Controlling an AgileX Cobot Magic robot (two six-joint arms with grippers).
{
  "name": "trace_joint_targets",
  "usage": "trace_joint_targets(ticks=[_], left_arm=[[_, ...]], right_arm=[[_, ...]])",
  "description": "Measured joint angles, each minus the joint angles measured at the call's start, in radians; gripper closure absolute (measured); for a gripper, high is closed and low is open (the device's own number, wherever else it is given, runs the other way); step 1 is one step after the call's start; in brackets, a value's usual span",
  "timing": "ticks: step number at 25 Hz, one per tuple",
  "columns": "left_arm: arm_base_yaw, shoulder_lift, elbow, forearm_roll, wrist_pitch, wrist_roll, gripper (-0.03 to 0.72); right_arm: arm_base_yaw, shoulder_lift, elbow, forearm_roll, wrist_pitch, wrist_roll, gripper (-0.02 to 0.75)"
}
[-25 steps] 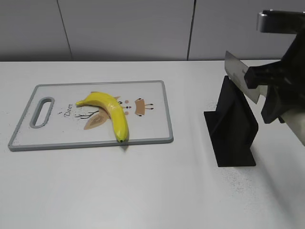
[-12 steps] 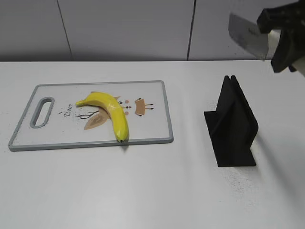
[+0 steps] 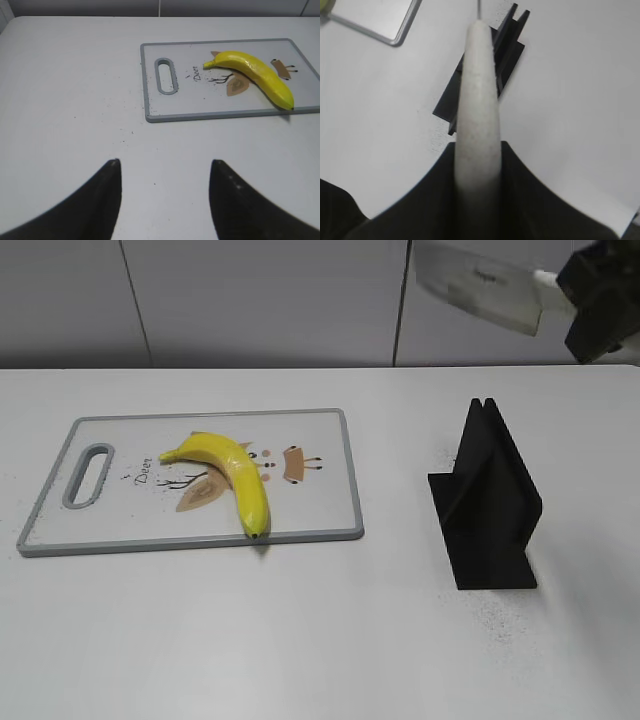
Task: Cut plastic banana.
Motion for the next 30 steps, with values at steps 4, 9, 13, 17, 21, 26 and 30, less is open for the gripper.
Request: trace_joint_targets(ticks=[4,9,13,17,21,26,30], left_arm=[[0.000,0.054,-0.001,-0.030,0.000,0.054,0.143],[0.000,0.209,-0.029,-0.120,-0.087,0.238,0.143],[0.000,0.372,-0.041,-0.237,-0.202,0.452,0.143],[0.000,0.555,-0.066,-0.371,-0.303,0.674,0.160],[0.000,0.732,-0.133,-0.466,-0.359,0.876,0.196],[0.000,0.943,-0.278,-0.506,-0.372,1.060,0.208],[0.000,1.085,-0.398,-0.517,-0.372,1.186,0.207]], right_arm=[[0.000,0.036,-0.003,0.014,-0.001,-0.369,0.551],[0.000,0.077,-0.007,0.072,-0.039,-0.795,0.551],[0.000,0.131,-0.034,0.153,-0.065,-0.928,0.551],[0.000,0.199,-0.094,0.206,-0.067,-1.016,0.551],[0.000,0.268,-0.163,0.230,-0.058,-1.056,0.551],[0.000,0.340,-0.244,0.262,-0.046,-1.137,0.551],[0.000,0.393,-0.307,0.308,-0.046,-1.217,0.551]])
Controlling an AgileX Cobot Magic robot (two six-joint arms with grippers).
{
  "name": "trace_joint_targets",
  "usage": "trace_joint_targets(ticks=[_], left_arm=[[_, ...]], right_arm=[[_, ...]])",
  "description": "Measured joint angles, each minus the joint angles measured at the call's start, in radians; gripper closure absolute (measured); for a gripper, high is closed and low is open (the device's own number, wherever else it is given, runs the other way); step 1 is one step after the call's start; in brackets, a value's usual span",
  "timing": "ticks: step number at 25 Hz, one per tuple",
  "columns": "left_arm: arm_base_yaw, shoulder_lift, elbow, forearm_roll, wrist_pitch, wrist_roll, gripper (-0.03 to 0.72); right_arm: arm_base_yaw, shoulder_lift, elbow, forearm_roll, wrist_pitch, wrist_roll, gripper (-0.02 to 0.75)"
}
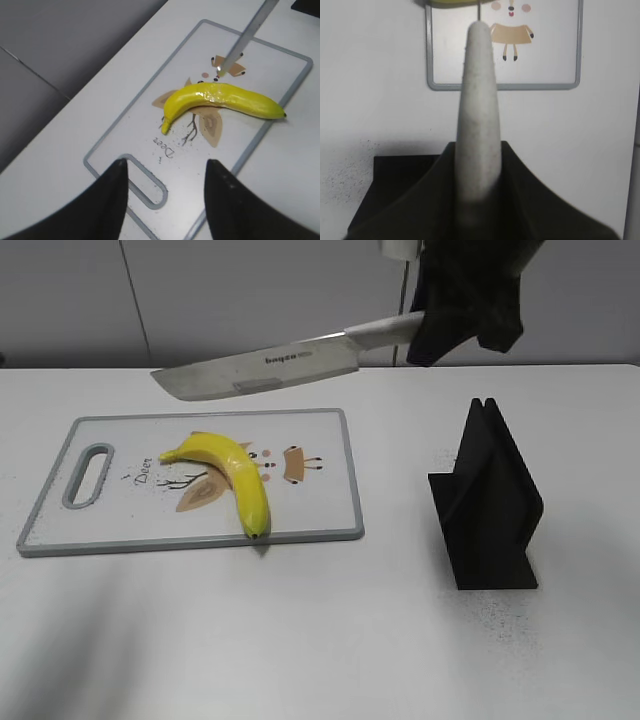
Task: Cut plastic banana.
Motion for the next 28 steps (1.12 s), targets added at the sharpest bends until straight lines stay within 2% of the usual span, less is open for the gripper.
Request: trace_joint_targets(ticks=[4,8,14,19,23,26,28], left_arm=[[0.000,0.124,-0.120,-0.046,0.034,0.120,0.198],[-0.005,0.246,-0.227,-0.105,0.135,0.229,0.126],[-0.066,0.396,-0.347,-0.102,0.162,0.296,0.108],[-0.117,0.485,-0.411,-0.068,0.121,0.305,0.116],[-0.119,0.523,-0.419,-0.039,0.119,0.306,0.198],[-0.119,0.538,-0.419,-0.024,0.119,0.306,0.302],[-0.119,0.548,-0.420,-0.024,0.121,0.306,0.405]], right_arm=[[0.000,0.074,-0.076,0.091,-0.001,-0.068,0.551],[0.002,0.152,-0.165,0.131,-0.001,-0.080,0.551],[0.012,0.223,-0.278,0.140,-0.001,-0.091,0.551],[0.013,0.241,-0.290,0.140,-0.002,-0.114,0.551],[0.013,0.241,-0.294,0.140,-0.002,-0.124,0.551],[0.013,0.241,-0.294,0.140,-0.005,-0.125,0.551],[0.013,0.241,-0.294,0.140,-0.012,-0.125,0.551]])
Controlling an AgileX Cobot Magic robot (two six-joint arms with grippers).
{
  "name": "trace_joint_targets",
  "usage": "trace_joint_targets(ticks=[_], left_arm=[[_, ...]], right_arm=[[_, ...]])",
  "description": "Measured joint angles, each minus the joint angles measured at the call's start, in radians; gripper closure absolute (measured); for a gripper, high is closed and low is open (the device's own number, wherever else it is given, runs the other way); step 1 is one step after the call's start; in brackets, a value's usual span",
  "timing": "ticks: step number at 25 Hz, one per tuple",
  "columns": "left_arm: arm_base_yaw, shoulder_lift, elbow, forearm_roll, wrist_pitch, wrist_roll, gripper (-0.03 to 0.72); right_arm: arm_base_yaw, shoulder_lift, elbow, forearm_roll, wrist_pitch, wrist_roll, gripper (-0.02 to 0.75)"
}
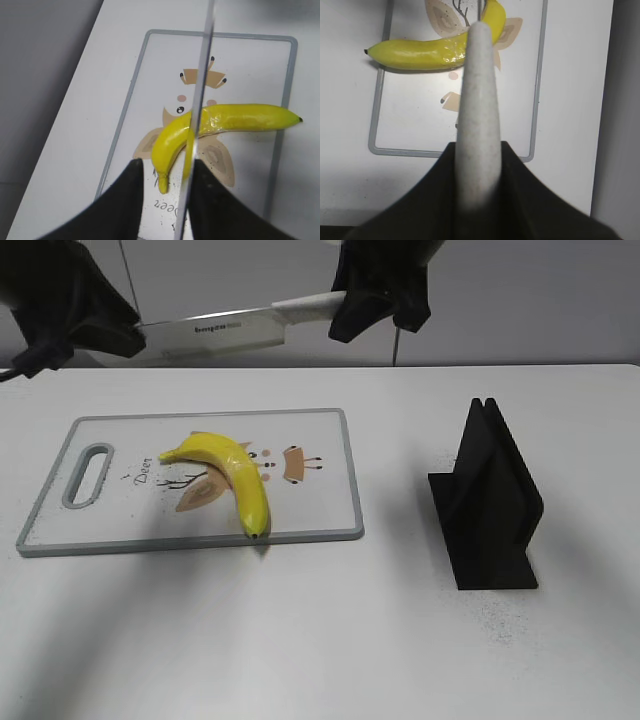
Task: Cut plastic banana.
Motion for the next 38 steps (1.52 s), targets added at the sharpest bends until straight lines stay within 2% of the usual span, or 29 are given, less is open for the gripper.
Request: trace_joint_targets(ticks=[4,6,12,23,31,38], left_arm=[[-0.002,0.013,0.000,0.003,0.003,0.000,0.657],[-0.004,0.017,0.000,0.006,0.005,0.006,0.688],[-0.007,0.092,-0.006,-0.010,0.001,0.014,0.697],[-0.051,0.422,-0.019,-0.014,-0.116,0.005,0.692],[-0.056,0.402,-0.049,0.006,-0.071,-0.011,0.692],[-0.056,0.172,-0.069,0.036,0.033,-0.025,0.697]], right_arm=[[-0.001,0.000,0.000,-0.002,-0.014,0.000,0.551],[-0.005,0.000,-0.001,-0.002,-0.018,-0.004,0.551],[-0.035,0.044,-0.002,0.024,-0.014,-0.013,0.551],[-0.038,0.332,-0.009,-0.092,0.001,0.159,0.542],[-0.039,0.299,-0.012,-0.103,0.010,0.178,0.538],[-0.036,0.102,-0.010,-0.102,0.059,0.181,0.540]])
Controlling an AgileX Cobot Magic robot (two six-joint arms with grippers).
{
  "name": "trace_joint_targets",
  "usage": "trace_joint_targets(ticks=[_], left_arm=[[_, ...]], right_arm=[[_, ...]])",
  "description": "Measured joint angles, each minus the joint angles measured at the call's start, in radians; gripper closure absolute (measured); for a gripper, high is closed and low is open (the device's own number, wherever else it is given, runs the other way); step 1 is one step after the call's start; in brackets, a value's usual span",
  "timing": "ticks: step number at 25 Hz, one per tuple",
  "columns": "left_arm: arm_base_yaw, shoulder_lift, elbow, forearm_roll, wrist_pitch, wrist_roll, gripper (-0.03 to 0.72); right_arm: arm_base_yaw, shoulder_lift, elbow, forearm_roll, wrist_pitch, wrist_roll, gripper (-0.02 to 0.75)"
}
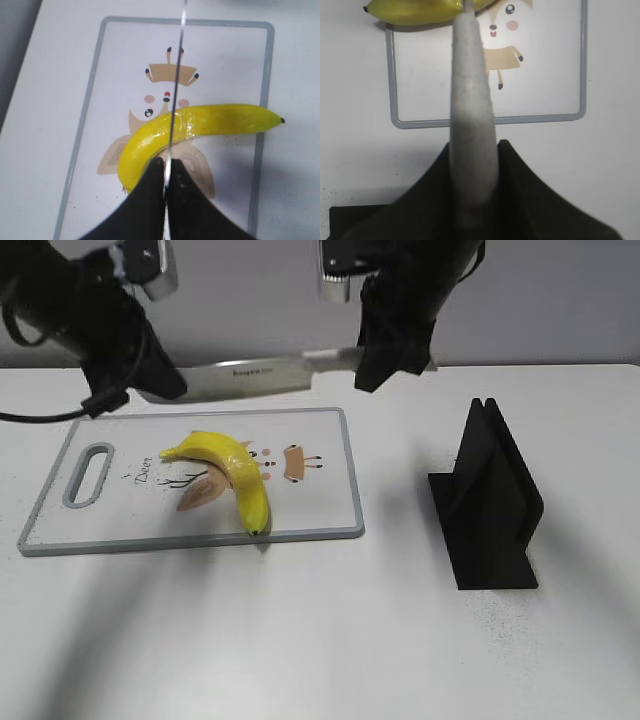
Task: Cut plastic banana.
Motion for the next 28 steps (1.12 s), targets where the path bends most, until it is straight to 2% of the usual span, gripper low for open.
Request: trace_joint_targets(ticks=[8,10,11,13,15,16,17,19,23,28], left_arm=[[0.000,-0.104,0.000,0.011,0.024,-0.008,0.697],[0.000,-0.104,0.000,0.011,0.025,-0.027,0.666],[0.000,-0.104,0.000,0.011,0.024,-0.034,0.619],[0.002,-0.104,0.000,0.012,0.028,-0.049,0.465],[0.002,-0.104,0.000,0.008,0.032,-0.056,0.229],[0.002,-0.104,0.000,0.005,0.033,-0.068,0.150],[0.002,-0.104,0.000,0.003,0.028,-0.083,0.101],[0.002,-0.105,0.000,0.003,0.009,-0.124,0.072],[0.005,-0.133,0.001,0.034,-0.091,-0.317,0.071],[0.047,-0.185,0.001,0.217,-0.137,-0.765,0.097]], right_arm=[[0.001,-0.061,0.000,0.013,0.010,-0.003,0.538],[0.001,-0.061,0.000,0.013,0.010,-0.003,0.538],[0.001,-0.061,0.000,0.010,0.010,-0.002,0.538],[0.000,-0.061,0.000,-0.004,0.010,0.004,0.542],[0.000,-0.061,0.000,-0.005,0.010,0.011,0.547],[0.000,-0.061,0.000,-0.008,0.010,0.017,0.549],[0.000,-0.061,0.000,-0.011,0.009,0.022,0.550],[-0.002,-0.061,0.000,-0.021,0.004,0.032,0.551],[-0.004,-0.063,0.000,-0.056,0.003,0.095,0.551],[-0.004,-0.120,0.004,-0.134,0.002,0.306,0.551]])
